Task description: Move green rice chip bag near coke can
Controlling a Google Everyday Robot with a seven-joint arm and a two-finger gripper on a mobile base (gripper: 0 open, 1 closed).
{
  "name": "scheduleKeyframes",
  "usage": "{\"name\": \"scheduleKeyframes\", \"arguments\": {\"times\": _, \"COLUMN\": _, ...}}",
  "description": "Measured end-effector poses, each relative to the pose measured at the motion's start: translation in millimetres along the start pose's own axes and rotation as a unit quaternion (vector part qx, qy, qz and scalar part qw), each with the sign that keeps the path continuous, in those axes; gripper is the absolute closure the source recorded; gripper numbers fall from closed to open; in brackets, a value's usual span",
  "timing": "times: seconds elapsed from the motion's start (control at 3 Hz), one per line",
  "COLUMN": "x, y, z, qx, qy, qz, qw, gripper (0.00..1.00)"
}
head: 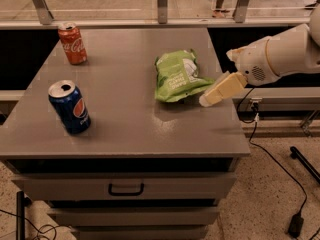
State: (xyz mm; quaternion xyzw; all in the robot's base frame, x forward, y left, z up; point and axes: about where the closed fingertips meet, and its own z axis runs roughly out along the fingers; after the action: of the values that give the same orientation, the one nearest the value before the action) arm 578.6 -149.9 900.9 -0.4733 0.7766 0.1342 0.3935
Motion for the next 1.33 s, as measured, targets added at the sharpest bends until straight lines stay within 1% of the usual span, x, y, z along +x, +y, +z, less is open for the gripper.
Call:
{"name": "scheduleKeyframes", "arguments": {"times": 0.67, "x": -12.6, "y": -7.6, "z": 42.0, "qx": -0.024, "qy": -0.018, "qz": -0.010, "qw": 0.9995, "gripper": 0.00}}
{"name": "scheduleKeyframes", "arguments": {"times": 1.33, "x": -13.9, "y": -6.2, "z": 74.6, "qx": -0.044, "qy": -0.021, "qz": -0.012, "qw": 0.9987, "gripper": 0.00}}
